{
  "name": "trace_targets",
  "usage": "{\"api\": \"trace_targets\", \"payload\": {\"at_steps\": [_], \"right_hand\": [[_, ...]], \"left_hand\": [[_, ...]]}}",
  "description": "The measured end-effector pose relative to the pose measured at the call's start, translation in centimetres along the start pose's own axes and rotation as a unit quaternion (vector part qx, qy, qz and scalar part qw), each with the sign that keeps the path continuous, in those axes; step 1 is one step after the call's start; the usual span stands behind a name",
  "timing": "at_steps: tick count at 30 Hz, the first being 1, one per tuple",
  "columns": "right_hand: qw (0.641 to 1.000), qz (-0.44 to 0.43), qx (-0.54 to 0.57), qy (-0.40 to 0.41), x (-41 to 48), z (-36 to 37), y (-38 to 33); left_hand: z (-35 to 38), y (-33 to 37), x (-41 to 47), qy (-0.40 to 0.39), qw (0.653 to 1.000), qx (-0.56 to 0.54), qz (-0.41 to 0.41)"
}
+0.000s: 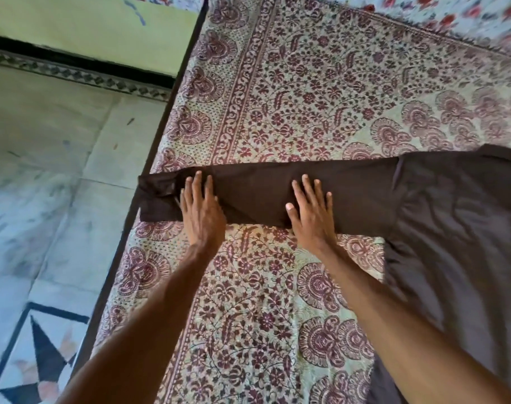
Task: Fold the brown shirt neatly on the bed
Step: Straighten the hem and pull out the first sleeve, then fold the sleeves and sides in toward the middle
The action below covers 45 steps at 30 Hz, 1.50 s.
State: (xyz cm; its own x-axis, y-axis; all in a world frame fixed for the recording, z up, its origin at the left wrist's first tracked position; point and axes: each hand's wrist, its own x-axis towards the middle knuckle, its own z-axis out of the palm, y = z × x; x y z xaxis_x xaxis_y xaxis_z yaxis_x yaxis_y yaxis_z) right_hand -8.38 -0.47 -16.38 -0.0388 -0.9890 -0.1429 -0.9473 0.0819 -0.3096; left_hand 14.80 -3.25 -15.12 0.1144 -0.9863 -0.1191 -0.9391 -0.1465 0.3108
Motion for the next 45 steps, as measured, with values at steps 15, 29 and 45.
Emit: {"api": "trace_targets", "payload": {"at_steps": [15, 29, 45], "right_hand": [[0.937, 0.207, 0.203, 0.195, -12.1, -11.7, 23.4], [0.865, 0.465, 0.068, 0.175, -26.3, -23.6, 61.3], [0.644, 0.499, 0.205, 0.542, -30.9, -30.8, 78.1]], "left_hand": [[5.2, 26.1, -12.1, -0.117, 0.928, -0.257, 0.243], [21.0, 63.0, -27.7, -0.183, 0.908, -0.132, 0.354], [26.5, 74.8, -31.6, -0.160, 0.902, 0.116, 0.383]]}}
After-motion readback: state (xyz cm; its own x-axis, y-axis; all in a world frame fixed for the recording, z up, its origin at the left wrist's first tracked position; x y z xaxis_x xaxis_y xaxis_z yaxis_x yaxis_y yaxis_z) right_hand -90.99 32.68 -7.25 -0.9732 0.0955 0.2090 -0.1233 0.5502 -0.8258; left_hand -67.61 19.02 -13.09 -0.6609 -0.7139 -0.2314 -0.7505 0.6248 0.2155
